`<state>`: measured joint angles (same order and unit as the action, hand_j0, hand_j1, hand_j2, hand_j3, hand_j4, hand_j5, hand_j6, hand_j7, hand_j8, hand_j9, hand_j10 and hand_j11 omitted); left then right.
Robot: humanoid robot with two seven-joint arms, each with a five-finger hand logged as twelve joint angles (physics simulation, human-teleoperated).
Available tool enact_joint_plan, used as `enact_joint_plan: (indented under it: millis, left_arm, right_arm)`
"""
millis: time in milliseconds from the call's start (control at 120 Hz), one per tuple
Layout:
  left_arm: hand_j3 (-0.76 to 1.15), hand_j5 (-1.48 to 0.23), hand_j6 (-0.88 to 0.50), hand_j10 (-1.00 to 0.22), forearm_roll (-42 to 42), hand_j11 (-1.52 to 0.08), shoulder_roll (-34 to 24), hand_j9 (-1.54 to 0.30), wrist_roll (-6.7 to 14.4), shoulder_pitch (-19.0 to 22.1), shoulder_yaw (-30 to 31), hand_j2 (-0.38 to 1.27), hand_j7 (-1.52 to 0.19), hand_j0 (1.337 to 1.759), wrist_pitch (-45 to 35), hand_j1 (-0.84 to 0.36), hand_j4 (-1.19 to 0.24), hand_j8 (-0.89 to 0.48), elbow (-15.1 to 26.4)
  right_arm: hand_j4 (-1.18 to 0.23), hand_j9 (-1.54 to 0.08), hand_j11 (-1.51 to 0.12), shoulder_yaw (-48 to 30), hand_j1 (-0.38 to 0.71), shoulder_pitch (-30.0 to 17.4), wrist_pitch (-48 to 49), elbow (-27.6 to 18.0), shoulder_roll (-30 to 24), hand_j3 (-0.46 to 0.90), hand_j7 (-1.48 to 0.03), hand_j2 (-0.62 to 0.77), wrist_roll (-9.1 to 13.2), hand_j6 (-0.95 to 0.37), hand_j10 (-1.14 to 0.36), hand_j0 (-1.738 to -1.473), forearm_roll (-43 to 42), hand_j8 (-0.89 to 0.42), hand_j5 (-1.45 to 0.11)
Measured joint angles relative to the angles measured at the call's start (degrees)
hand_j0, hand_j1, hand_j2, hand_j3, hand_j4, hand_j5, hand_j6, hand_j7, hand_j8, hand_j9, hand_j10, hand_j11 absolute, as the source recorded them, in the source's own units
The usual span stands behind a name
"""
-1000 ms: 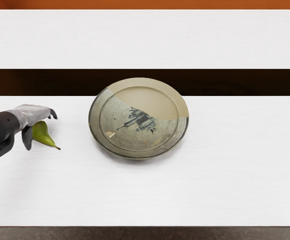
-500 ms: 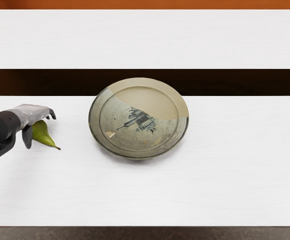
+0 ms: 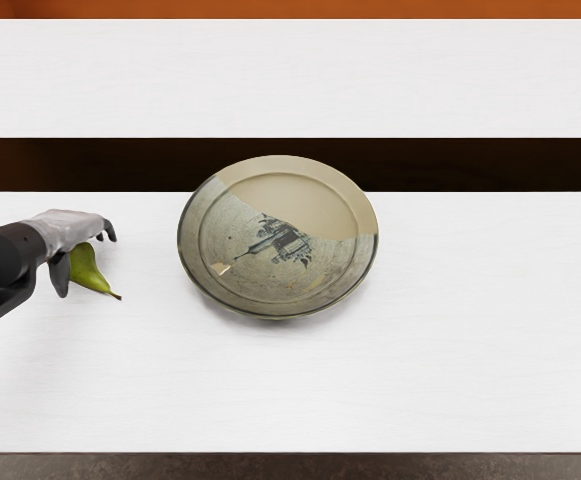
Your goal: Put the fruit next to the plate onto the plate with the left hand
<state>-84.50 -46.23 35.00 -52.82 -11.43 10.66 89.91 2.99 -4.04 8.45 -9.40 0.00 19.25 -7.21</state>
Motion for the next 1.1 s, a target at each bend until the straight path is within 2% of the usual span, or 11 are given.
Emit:
enact_joint_plan:
  millis: [417, 675, 817, 942, 1058, 1100]
  left_arm:
    - [0.00, -0.51, -0.40, -0.39, -0.01, -0.51, 0.00, -0.51, 0.00, -0.35, 0.60, 0.08, -0.51, 1.658, 0.04, -0.11, -0.39, -0.40, 0.00]
    - [0.00, -0.53, -0.46, -0.45, -0.30, -0.56, -0.05, -0.56, -0.01, -0.18, 0.91, 0.10, -0.52, 1.658, -0.08, -0.15, -0.46, -0.38, -0.11]
    - [0.00, -0.56, -0.42, -0.48, -0.11, -0.60, 0.01, -0.61, -0.12, -0.09, 0.93, 0.11, -0.59, 1.658, -0.22, -0.19, -0.51, -0.41, -0.32]
    - [0.00, -0.62, -0.39, -0.45, 0.16, -0.66, -0.07, -0.67, -0.17, -0.09, 0.94, 0.09, -0.62, 1.656, -0.25, -0.20, -0.54, -0.37, -0.37]
    - [0.00, -0.71, -0.41, -0.42, 0.35, -0.73, -0.24, -0.73, -0.11, -0.21, 0.96, 0.11, -0.61, 1.655, -0.12, -0.21, -0.57, -0.33, -0.40]
    - [0.00, -0.73, -0.45, -0.41, 0.37, -0.76, -0.32, -0.75, -0.09, -0.26, 0.97, 0.11, -0.66, 1.654, -0.08, -0.21, -0.58, -0.32, -0.41]
  right_arm:
    - [0.00, 0.00, 0.00, -0.01, -0.35, 0.08, -0.01, 0.03, 0.00, 0.00, 0.00, 0.00, 0.00, 0.00, 0.00, -1.658, 0.00, 0.00, 0.00]
    - [0.00, 0.00, 0.00, -0.01, -0.35, 0.10, -0.01, 0.31, 0.00, 0.00, 0.00, 0.00, 0.00, 0.00, 0.00, -1.658, -0.01, 0.00, 0.00]
    - [0.00, 0.00, 0.00, -0.01, -0.35, 0.15, -0.01, 0.34, 0.00, 0.00, 0.00, 0.00, 0.00, 0.00, 0.00, -1.658, 0.00, 0.00, 0.00]
    - [0.00, 0.00, 0.00, -0.01, -0.35, 0.16, -0.04, 0.36, 0.00, 0.00, 0.00, 0.00, 0.00, 0.00, 0.00, -1.658, 0.00, 0.00, 0.00]
    - [0.00, 0.00, 0.00, -0.01, -0.35, 0.17, -0.08, 0.41, 0.00, 0.00, 0.00, 0.00, 0.00, 0.00, 0.00, -1.658, 0.00, 0.00, 0.00]
    - [0.00, 0.00, 0.00, -0.01, -0.35, 0.17, -0.08, 0.42, 0.00, 0.00, 0.00, 0.00, 0.00, 0.00, 0.00, -1.658, 0.00, 0.00, 0.00]
